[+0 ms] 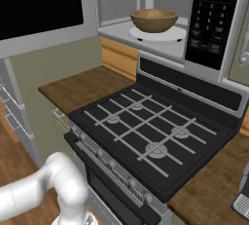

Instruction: Pick the cucumber from the sink and place it in the bowl. Then pick the bowl and place it in the microwave. Then close the microwave door and press the start button.

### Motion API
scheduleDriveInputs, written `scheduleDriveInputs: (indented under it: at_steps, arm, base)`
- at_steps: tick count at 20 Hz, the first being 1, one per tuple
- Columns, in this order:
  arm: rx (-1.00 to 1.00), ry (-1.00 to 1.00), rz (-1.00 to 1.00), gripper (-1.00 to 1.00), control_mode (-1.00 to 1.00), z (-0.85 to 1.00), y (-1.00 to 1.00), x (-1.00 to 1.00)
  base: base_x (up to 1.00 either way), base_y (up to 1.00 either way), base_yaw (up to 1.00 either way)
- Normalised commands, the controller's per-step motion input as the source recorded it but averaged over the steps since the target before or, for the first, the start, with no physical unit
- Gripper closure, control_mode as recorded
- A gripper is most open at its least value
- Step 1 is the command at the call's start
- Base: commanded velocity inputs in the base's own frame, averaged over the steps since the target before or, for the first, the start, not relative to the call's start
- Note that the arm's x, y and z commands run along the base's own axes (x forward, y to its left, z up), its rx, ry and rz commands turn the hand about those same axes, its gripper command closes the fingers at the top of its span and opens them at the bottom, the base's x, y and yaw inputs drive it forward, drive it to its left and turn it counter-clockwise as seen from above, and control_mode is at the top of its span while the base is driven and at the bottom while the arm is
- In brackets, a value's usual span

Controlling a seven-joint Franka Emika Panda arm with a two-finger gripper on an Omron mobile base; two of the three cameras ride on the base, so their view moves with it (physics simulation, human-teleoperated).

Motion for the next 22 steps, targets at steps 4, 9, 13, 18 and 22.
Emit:
scheduleDriveInputs:
  at_steps: [4,9,13,18,22]
  arm:
    - [0.00,-0.08,-0.06,-1.00,-1.00,-0.51,0.17,-0.04]
    - [0.00,-0.05,-0.05,-1.00,-1.00,-0.67,0.30,0.12]
    - [0.00,0.00,0.00,-1.00,-1.00,-0.33,0.00,0.79]
    - [0.00,0.05,0.00,-1.00,-1.00,0.10,0.00,0.81]
    - [0.00,0.13,0.00,-1.00,-1.00,0.32,0.00,0.66]
  base:
    - [0.00,0.00,0.00]
    - [0.00,0.00,0.00]
    - [0.00,0.00,0.00]
    - [0.00,0.00,0.00]
    - [0.00,0.00,0.00]
